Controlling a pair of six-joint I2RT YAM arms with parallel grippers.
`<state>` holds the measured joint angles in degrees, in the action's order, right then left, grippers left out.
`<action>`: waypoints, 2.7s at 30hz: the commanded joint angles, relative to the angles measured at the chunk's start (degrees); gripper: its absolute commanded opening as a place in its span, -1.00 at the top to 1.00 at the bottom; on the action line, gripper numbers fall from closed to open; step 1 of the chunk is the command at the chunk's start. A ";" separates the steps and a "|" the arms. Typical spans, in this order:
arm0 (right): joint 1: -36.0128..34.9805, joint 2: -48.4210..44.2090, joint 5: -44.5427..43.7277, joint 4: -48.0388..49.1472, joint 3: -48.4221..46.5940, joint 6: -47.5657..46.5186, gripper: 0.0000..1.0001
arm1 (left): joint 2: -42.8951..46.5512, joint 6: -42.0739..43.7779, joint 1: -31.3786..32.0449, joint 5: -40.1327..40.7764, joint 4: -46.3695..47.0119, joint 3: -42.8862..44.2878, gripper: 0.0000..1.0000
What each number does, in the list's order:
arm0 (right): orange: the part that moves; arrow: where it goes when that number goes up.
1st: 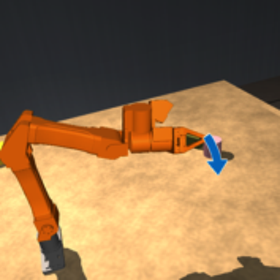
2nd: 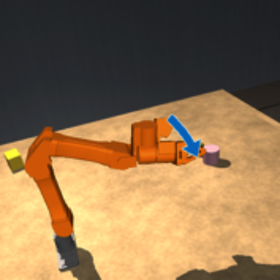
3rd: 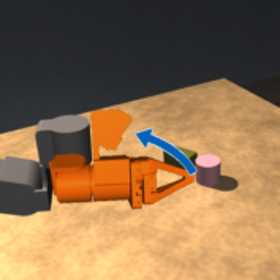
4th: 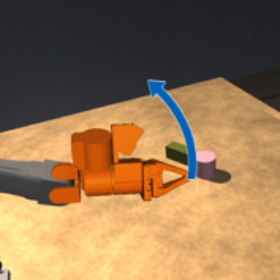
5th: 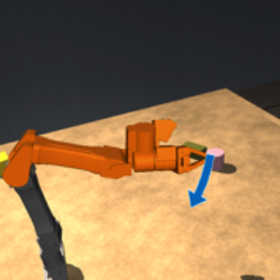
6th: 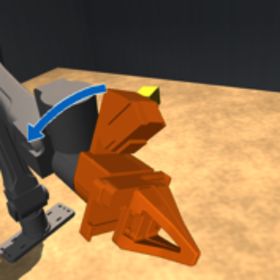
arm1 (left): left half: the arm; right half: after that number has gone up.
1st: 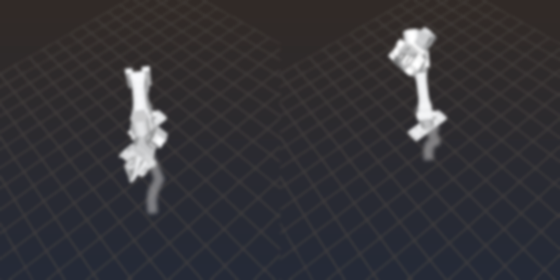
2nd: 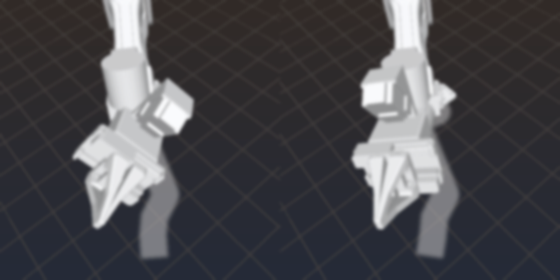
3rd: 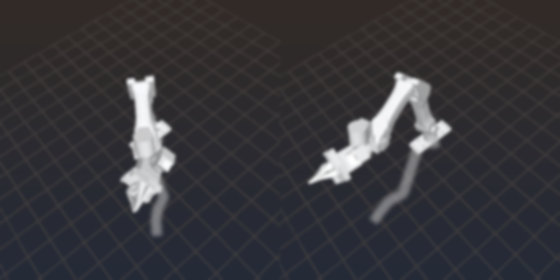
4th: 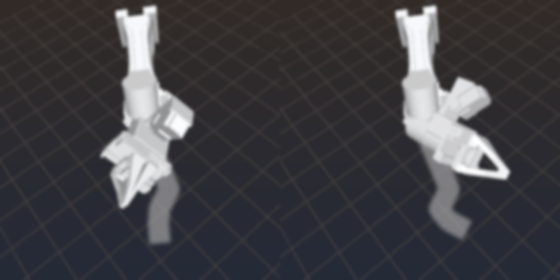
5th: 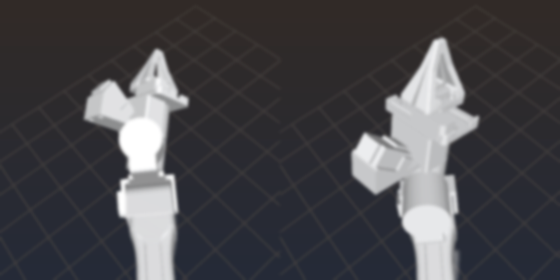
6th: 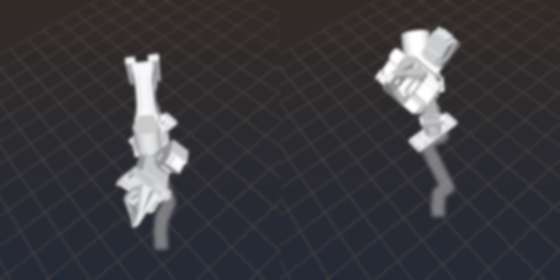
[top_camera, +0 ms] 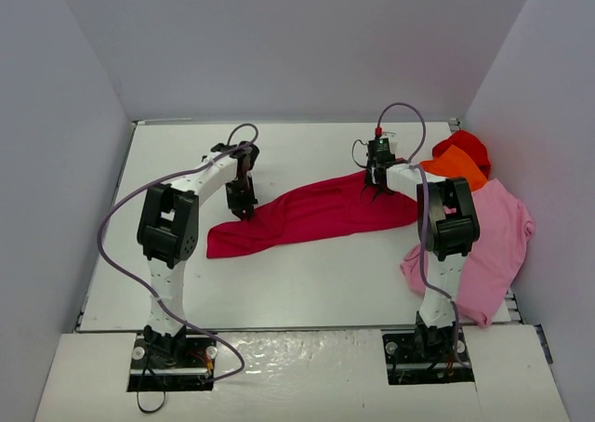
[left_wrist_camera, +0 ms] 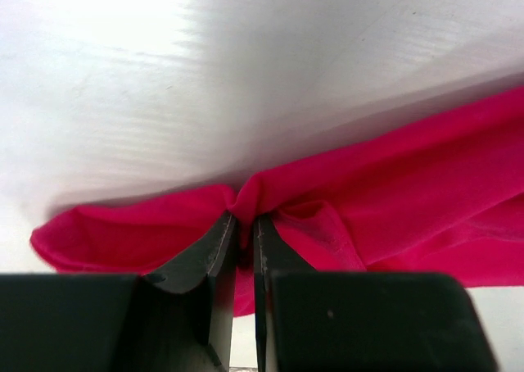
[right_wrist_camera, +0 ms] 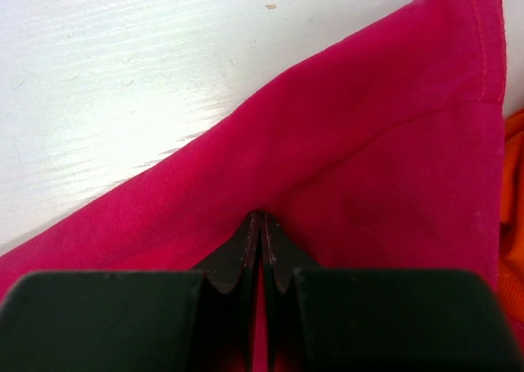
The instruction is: Fold and stack the t-shirts
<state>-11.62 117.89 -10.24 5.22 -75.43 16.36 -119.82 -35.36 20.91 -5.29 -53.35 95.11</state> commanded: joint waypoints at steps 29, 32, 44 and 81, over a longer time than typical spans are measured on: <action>-0.42 4.37 5.40 -8.00 1.69 -0.77 1.00 | 2.52 2.23 -4.10 1.60 -5.22 0.49 0.11; -0.42 4.37 5.44 -8.03 1.69 -0.80 1.00 | 2.49 2.14 -4.21 1.70 -4.93 -0.08 0.11; -0.42 4.62 5.58 -8.13 1.59 -0.72 1.00 | 4.41 1.71 -4.31 3.42 -3.35 -1.32 1.00; -0.63 4.43 5.49 -8.74 1.80 -1.42 1.00 | 8.55 1.76 -10.77 26.03 -15.56 3.68 0.81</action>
<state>-12.19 118.19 -6.35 5.56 -75.96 16.00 -113.62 -33.61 12.55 17.38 -67.66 98.57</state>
